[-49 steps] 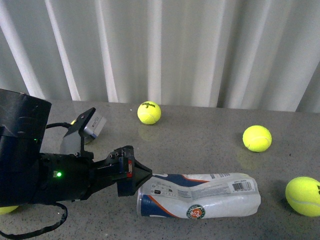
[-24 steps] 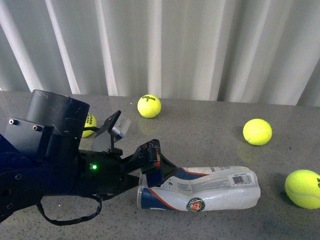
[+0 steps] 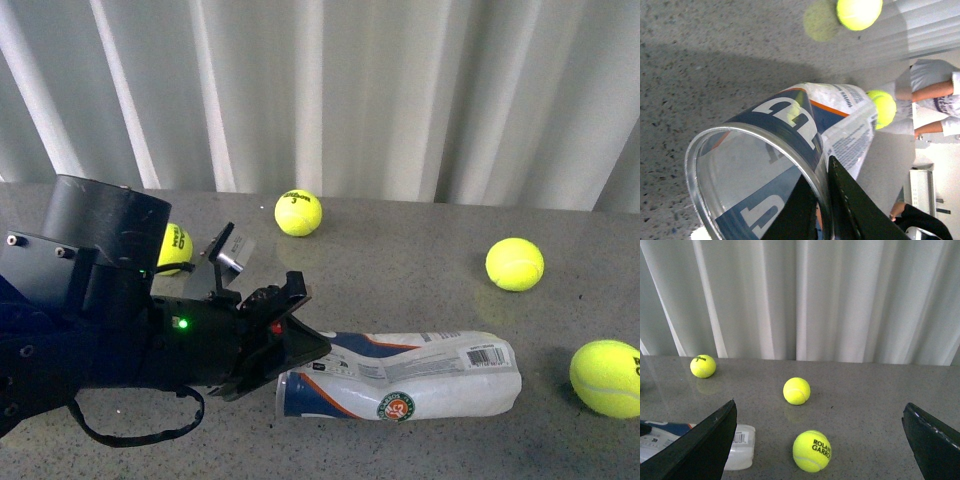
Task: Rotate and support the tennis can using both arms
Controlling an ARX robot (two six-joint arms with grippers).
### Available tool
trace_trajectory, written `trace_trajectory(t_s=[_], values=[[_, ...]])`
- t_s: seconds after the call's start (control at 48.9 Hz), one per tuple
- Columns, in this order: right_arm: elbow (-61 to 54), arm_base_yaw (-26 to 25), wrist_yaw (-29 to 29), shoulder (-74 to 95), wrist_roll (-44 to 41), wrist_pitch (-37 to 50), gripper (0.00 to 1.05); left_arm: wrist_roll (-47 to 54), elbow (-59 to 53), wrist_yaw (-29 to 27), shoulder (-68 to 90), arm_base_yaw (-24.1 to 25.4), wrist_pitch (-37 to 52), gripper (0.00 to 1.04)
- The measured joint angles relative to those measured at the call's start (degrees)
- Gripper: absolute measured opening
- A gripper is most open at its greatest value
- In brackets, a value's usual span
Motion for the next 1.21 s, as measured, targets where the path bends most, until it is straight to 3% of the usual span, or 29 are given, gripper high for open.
trace_trajectory(t_s=[0.143,0.266,0.43,0.716,0.942,1.208], values=[[0.0,0.0,0.0,0.0,0.0,0.0,0.98,-0.8,-0.3,-0.1,-3.6,0.6,-1.8,0.04],[0.0,0.0,0.0,0.0,0.0,0.0,0.98,4.9,0.2,-1.0,-11.9,2.1,-13.8,0.04],[0.0,0.0,0.0,0.0,0.0,0.0,0.98,30.6,11.6,-12.2,-26.6,2.4,-41.0,0.04],[0.0,0.0,0.0,0.0,0.0,0.0,0.98,62.1,28.6,-25.8,-29.4,-5.1,-65.9,0.04],[0.0,0.0,0.0,0.0,0.0,0.0,0.98,76.7,32.4,-32.7,-24.7,-11.8,-75.8,0.04],[0.0,0.0,0.0,0.0,0.0,0.0,0.98,83.2,33.4,-39.4,-19.6,-15.1,-76.1,0.04]])
